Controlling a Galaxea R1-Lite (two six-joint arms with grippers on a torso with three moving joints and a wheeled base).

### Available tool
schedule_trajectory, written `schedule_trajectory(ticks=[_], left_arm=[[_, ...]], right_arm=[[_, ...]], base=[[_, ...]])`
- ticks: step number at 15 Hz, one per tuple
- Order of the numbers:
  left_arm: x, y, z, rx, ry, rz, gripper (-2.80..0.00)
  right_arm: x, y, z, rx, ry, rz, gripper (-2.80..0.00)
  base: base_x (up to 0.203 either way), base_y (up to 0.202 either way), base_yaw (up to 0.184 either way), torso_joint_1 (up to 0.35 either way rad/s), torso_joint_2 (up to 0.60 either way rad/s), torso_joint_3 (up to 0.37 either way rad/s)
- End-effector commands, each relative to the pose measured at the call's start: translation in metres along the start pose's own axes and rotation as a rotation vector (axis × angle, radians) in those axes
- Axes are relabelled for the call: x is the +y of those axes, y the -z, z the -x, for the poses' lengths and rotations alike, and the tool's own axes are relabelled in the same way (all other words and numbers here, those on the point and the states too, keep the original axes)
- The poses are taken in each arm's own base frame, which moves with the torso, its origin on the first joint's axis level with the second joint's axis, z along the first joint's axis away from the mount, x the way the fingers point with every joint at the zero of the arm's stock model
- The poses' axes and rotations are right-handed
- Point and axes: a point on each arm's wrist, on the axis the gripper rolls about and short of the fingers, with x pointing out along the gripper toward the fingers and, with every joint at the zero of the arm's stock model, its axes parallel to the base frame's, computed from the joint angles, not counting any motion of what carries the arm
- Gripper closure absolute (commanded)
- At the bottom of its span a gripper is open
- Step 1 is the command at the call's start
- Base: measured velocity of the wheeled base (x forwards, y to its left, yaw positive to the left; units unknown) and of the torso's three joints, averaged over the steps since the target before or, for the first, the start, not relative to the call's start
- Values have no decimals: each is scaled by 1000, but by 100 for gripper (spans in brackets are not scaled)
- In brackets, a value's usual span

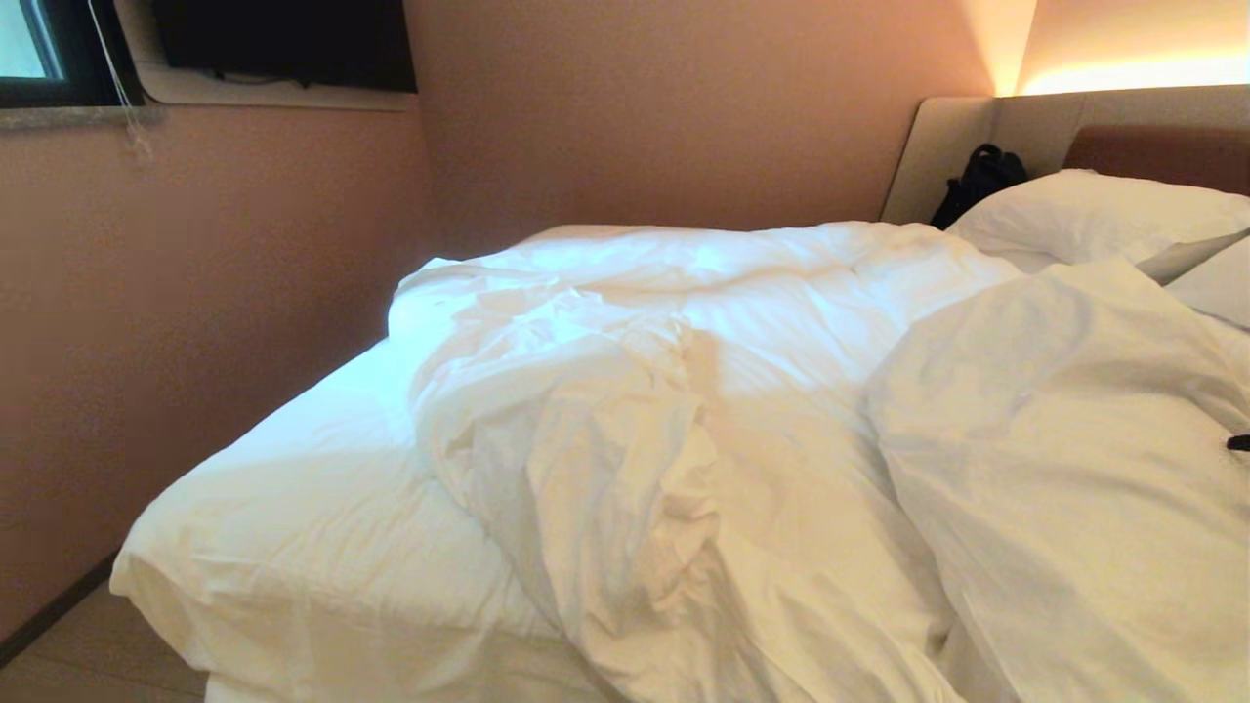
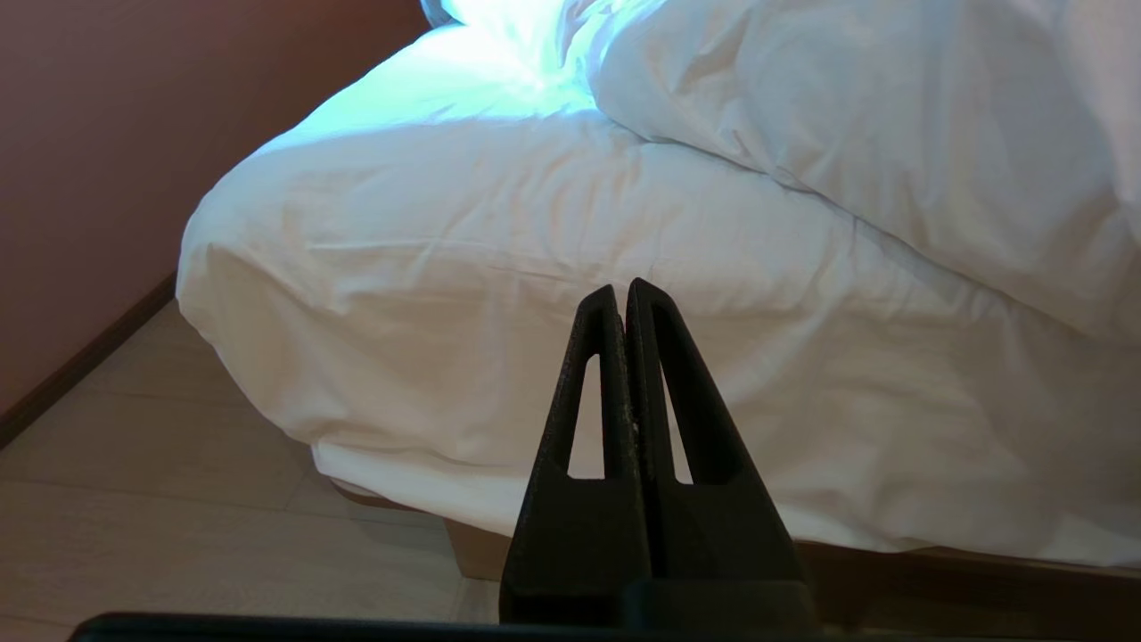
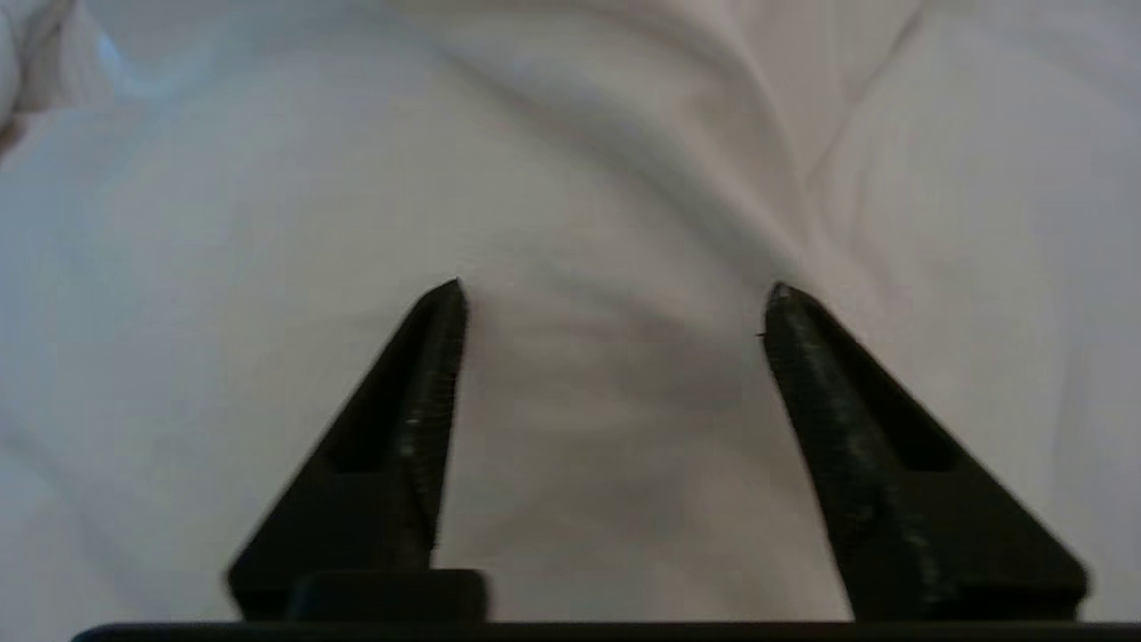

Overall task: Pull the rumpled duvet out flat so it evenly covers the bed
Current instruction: Flatten the corners of the folded blanket

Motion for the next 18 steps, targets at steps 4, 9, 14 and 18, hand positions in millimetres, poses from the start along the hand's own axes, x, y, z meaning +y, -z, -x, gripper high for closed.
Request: schedule_trajectory(ticks=[4, 9, 14, 18], left_arm=[[0, 0, 0, 0, 0, 0, 0], [0, 0, 0, 0, 0, 0, 0], [0, 0, 0, 0, 0, 0, 0], [0, 0, 0, 0, 0, 0, 0]], right_arm=[[-7, 3, -9, 16, -11, -9, -280], [-34, 11, 4, -4, 47, -37, -280], [-49, 24, -2, 25, 37, -4, -280], [-52, 43, -14, 105, -41, 64, -280]], base=[[0, 0, 0, 0, 0, 0], [0, 0, 0, 0, 0, 0], [0, 0, 0, 0, 0, 0], [0, 0, 0, 0, 0, 0]])
